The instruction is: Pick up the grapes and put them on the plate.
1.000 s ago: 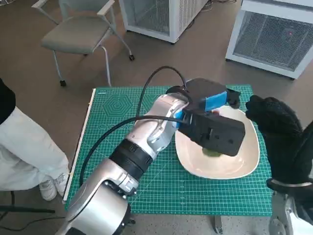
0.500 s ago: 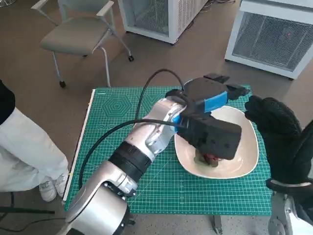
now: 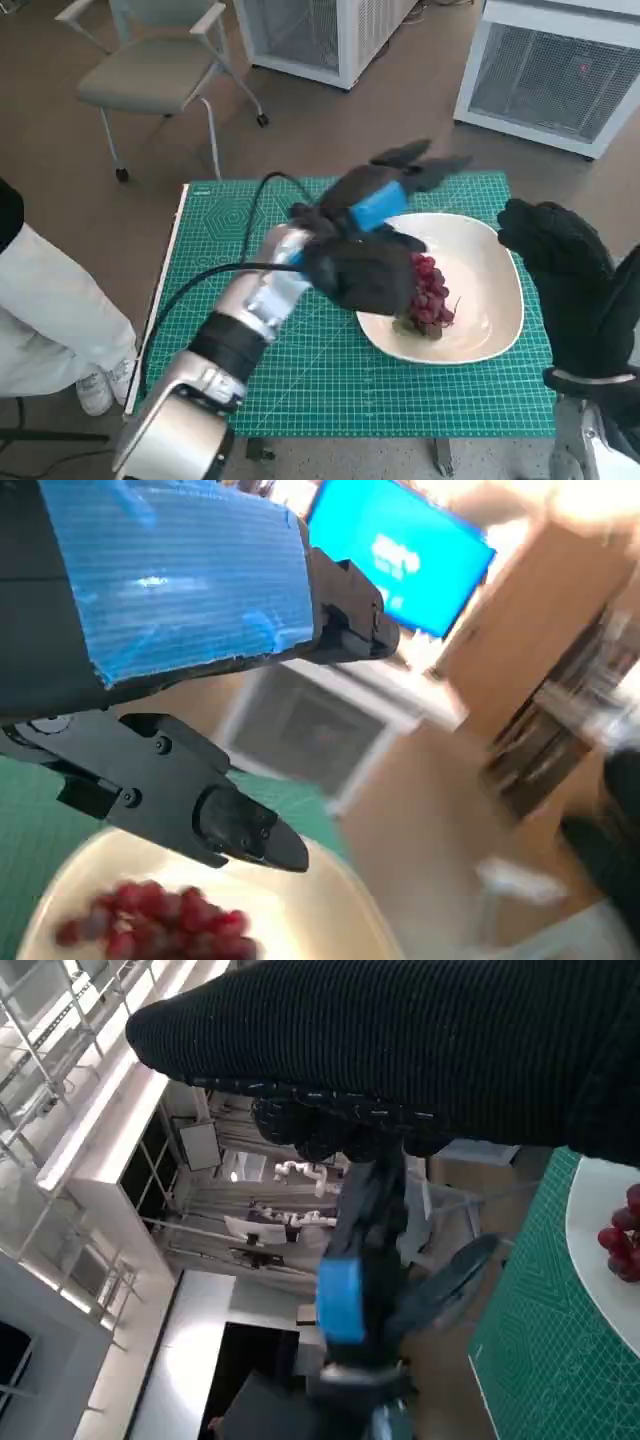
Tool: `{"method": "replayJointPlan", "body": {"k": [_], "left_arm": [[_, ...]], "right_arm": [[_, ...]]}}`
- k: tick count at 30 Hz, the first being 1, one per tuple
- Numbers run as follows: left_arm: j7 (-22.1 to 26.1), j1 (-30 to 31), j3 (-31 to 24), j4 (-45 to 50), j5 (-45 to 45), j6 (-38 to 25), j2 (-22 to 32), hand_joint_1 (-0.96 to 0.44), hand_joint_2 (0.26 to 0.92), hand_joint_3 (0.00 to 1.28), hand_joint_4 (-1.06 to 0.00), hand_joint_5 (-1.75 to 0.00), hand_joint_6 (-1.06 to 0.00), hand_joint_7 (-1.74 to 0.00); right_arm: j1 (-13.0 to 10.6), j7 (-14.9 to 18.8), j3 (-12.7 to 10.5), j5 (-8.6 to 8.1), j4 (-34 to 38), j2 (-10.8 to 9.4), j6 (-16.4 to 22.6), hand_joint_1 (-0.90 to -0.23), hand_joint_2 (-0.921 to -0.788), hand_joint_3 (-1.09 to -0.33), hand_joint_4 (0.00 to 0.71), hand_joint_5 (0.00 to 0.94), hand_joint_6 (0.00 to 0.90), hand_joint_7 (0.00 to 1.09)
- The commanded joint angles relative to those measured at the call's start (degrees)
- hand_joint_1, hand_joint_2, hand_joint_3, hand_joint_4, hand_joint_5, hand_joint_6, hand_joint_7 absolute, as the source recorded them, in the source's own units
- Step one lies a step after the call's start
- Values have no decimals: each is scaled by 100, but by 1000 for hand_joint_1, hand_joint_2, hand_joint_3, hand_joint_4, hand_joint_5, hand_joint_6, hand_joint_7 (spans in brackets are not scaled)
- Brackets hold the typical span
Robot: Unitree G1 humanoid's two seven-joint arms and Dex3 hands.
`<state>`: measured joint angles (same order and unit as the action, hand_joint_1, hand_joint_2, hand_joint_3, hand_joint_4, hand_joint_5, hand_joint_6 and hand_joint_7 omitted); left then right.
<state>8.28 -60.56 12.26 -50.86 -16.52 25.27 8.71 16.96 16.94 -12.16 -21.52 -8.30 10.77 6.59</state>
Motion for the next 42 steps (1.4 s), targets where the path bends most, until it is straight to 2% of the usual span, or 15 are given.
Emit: {"method": "replayJointPlan", "body": {"k": [1,11,20,30,42], "left_arm": [[570,783,-683,400,1086,309,112,-269,842,5,-184,-24,-358,-30],[1831,1937,-1797,931,3090,338,-32,-157,848,3,-225,-5,-342,-3],[2521,2464,-2099,1209,3714,176,-32,-175,867,6,-252,-9,-309,-4],[2700,2858,-2135,1621,3724,-132,39,-251,879,4,-284,-9,-342,-12],[2509,3207,-2152,1956,3669,-107,-124,-231,887,3,-308,-7,-359,-10]], "right_arm": [[-95,11,36,-31,-18,11,-135,-330,-921,-590,409,861,267,1011],[-65,20,47,-23,-8,29,-182,-328,-921,-591,408,862,266,1010],[47,71,48,-35,145,58,-187,-324,-921,-591,410,862,268,1008],[160,120,110,-36,223,60,-206,-316,-921,-594,411,863,269,1005],[199,242,107,-68,288,98,-191,-314,-921,-596,410,864,269,1005]]}}
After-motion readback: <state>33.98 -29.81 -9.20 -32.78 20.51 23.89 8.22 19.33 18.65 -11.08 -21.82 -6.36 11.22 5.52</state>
